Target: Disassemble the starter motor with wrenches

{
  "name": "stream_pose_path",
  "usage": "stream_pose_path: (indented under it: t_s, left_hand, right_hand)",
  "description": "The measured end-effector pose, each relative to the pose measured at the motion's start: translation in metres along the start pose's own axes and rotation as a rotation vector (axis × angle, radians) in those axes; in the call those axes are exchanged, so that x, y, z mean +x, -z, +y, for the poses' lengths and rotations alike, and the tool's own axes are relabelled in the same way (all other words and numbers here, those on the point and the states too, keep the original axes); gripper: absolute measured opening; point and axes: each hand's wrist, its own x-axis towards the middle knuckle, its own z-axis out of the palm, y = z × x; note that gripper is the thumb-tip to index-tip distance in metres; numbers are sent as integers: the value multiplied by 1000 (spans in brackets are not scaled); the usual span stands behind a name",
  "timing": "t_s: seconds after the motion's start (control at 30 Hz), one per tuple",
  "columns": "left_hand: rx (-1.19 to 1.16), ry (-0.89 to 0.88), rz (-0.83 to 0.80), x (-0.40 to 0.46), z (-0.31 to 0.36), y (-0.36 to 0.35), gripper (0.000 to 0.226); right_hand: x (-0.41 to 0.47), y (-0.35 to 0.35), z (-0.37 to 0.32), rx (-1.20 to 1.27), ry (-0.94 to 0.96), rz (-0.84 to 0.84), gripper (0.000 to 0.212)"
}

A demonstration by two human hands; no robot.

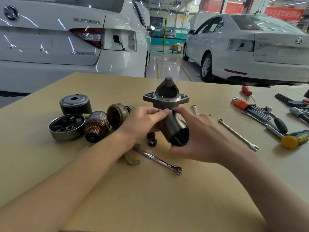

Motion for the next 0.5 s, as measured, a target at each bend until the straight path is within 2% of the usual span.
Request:
stream_pose_path:
  t_s: [0.13, 0.27, 0.5]
  left_hand:
    - [398, -154, 1, -1, -6, 2, 32]
    - [698, -221, 7, 5, -16, 4, 36]
    - [897, -221, -51, 7, -16, 4, 42]
  right_hand:
    - [0, -1, -2, 74, -34, -35, 79]
    - [-1, -2, -6, 63, -37, -63, 79]
    - [2, -3, -4, 49, -55, -66, 70]
